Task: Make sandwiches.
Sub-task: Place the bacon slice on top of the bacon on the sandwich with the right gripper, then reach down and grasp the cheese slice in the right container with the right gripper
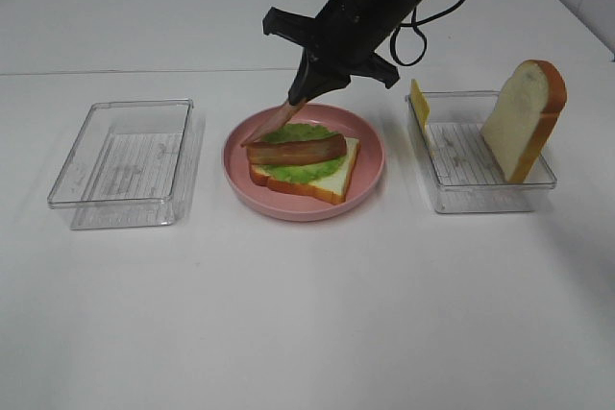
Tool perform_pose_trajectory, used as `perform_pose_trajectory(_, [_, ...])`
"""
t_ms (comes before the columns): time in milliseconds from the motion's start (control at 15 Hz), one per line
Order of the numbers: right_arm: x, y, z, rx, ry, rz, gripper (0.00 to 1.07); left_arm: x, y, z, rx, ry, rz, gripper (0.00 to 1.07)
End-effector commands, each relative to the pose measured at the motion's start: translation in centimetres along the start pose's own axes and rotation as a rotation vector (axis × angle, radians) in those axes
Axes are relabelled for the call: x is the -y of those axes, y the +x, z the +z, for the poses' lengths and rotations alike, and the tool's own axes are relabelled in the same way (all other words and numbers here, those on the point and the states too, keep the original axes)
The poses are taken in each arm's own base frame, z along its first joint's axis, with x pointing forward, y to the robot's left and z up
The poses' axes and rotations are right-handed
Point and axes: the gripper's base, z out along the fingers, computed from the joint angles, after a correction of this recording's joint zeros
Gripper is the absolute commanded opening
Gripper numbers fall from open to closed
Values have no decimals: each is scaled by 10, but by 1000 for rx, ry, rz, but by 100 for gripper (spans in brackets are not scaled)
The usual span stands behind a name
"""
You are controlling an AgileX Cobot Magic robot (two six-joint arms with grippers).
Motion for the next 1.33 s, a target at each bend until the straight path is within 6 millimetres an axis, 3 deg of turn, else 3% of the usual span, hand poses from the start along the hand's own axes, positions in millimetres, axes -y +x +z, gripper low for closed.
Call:
perform_pose_trajectory(67, [6, 5, -8, -49, 106, 0, 0, 0, 2, -2, 29, 0, -4, 84])
perform_pose_trajectory(333, [9, 9, -9, -94, 137, 5, 1, 0, 2, -2, 29, 0, -4, 84])
perform_pose_trajectory(667, [10, 8, -9, -85, 156, -6, 59, 0, 2, -2, 29, 0, -4, 84])
perform_pose_trajectory(800, [10, 8, -10, -86, 157, -11, 73, 0, 2, -2, 29, 0, -4, 84])
perform_pose_trajectory(1000, [3, 6, -30, -132, 209, -44, 74, 0, 2, -2, 29, 0, -4, 84])
perform_pose_trajectory(1133, [-3, -2, -58, -129, 331, -80, 74, 0, 2, -2, 29, 0, -4, 84])
perform_pose_trajectory(1333, [1, -11, -74, -64, 411, -104, 70, 0, 2, -2, 29, 0, -4, 84])
